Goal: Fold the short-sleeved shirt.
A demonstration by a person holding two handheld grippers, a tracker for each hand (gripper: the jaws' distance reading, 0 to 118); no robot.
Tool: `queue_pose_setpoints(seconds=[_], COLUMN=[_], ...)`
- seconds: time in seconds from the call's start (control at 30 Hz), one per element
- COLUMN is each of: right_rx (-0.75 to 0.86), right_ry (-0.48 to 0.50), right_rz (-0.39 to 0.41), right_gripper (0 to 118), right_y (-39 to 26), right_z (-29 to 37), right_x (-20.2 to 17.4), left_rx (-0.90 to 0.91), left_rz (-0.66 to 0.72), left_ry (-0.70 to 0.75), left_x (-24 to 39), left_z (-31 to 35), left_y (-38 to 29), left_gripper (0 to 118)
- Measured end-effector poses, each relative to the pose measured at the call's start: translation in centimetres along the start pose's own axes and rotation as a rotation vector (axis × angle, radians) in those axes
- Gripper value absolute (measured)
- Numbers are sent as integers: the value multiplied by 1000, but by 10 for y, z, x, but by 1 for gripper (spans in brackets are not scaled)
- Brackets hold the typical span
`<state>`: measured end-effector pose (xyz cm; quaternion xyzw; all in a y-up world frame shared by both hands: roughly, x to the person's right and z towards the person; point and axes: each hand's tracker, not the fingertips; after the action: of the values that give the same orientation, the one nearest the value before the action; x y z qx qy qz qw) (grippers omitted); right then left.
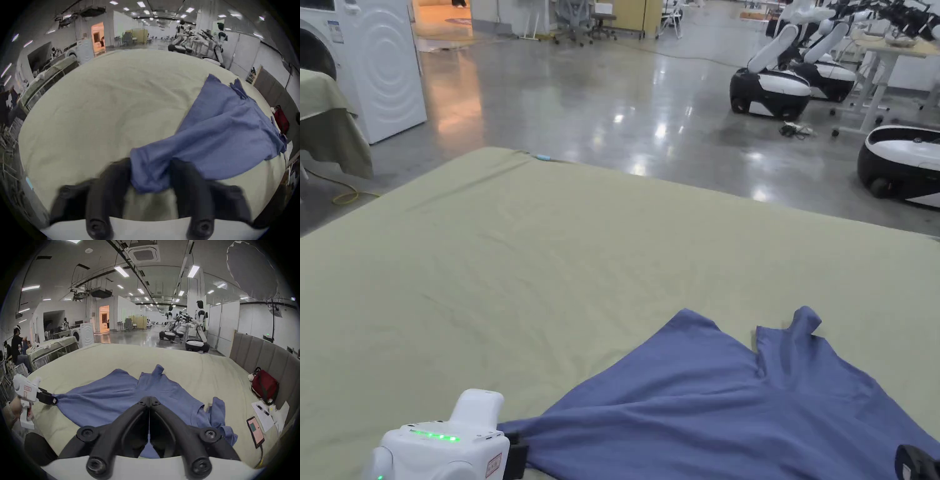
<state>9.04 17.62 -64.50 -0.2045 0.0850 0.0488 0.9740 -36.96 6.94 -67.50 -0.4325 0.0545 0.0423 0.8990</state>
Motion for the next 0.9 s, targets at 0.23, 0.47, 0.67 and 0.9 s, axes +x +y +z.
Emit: queue_pose_setpoints(seconds=[0.23,0.47,0.67,0.9], right_rx=[-61,-231,-377,-501], right_ry=[-1,-27,-17,-85], right_rz=[1,-42,-49,-59], right_gripper=[5,26,108,98], right_y=[12,34,40,6], right_z=[-53,-187,-303,-327], right_x=[29,88,119,116], left_rx=[134,218,193,155], left_rz=[-11,-35,-40,-45], left_ry=[-60,-104,-103,-85], left_x=[15,28,35,38], left_z=[51,73,63,52], left_y=[8,21,22,23], left_gripper=[2,2,2,2])
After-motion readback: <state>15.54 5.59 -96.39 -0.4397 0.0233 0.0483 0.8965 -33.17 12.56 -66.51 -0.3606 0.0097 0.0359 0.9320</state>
